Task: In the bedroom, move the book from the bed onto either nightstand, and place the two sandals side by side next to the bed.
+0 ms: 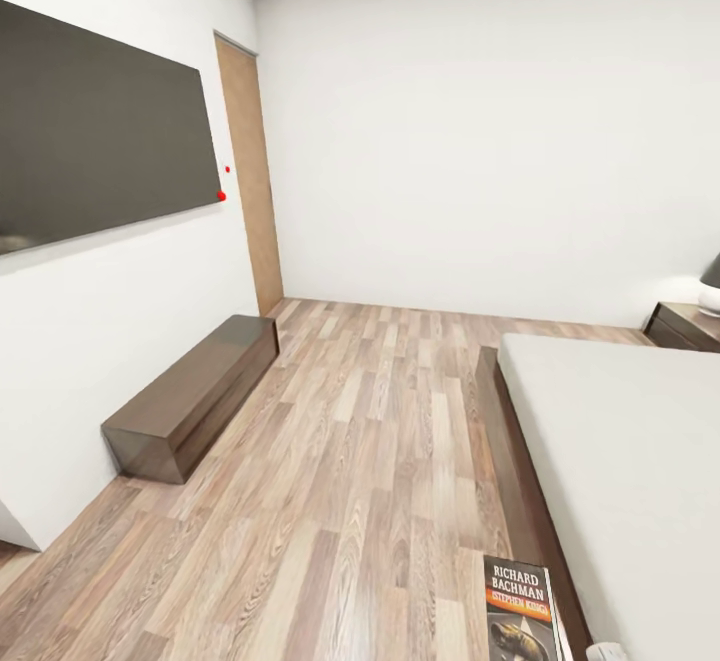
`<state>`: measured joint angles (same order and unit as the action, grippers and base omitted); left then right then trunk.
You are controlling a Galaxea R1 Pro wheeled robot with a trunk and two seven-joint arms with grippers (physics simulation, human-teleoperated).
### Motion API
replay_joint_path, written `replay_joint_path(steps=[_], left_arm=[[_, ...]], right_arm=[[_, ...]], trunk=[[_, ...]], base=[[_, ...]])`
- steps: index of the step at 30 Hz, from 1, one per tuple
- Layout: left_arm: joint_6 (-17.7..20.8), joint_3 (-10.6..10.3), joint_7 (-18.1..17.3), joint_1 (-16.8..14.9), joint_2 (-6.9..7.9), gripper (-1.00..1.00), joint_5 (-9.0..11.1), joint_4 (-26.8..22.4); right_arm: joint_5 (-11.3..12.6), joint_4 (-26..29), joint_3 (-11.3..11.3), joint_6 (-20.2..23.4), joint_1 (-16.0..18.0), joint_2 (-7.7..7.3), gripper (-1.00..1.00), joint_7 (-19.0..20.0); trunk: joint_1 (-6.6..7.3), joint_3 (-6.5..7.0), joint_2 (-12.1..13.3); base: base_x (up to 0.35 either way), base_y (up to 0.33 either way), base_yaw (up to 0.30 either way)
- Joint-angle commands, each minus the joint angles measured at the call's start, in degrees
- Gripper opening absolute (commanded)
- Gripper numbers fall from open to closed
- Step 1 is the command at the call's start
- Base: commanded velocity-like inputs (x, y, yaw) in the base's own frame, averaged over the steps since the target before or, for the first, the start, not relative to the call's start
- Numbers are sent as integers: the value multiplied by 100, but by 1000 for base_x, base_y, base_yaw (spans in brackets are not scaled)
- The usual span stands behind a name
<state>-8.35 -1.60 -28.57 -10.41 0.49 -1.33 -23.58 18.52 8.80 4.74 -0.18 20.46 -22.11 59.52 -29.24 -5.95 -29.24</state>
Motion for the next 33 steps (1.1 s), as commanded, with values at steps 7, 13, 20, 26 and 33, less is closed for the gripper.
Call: replay_joint_path(steps=[7, 13, 20, 26, 33], left_arm=[[-36, -16, 0, -5, 3, 100, -13, 3], [-36, -16, 0, -5, 4, 100, -15, 3], [-36, -16, -7, -5, 4, 100, -14, 3], [-36, -16, -10, -5, 0, 100, -15, 3], [-36, -16, 6, -5, -1, 100, -15, 3]], right_arm=[[57, -1, 36, 16, 7, -4, -100, 24], [58, -1, 36, 17, 7, -4, -100, 19], [58, -1, 36, 18, 10, -4, -100, 21], [58, -1, 36, 20, 9, -4, -100, 29], [40, -1, 36, 19, 6, -4, -100, 26]], trunk=[[-6, -10, -9], [-6, 2, -9], [-6, 20, -9], [-6, 23, -9], [-6, 24, -9]], base=[[287, 0, -171], [48, 0, -271], [3, 0, -261], [23, 0, -80], [249, 0, -7]])
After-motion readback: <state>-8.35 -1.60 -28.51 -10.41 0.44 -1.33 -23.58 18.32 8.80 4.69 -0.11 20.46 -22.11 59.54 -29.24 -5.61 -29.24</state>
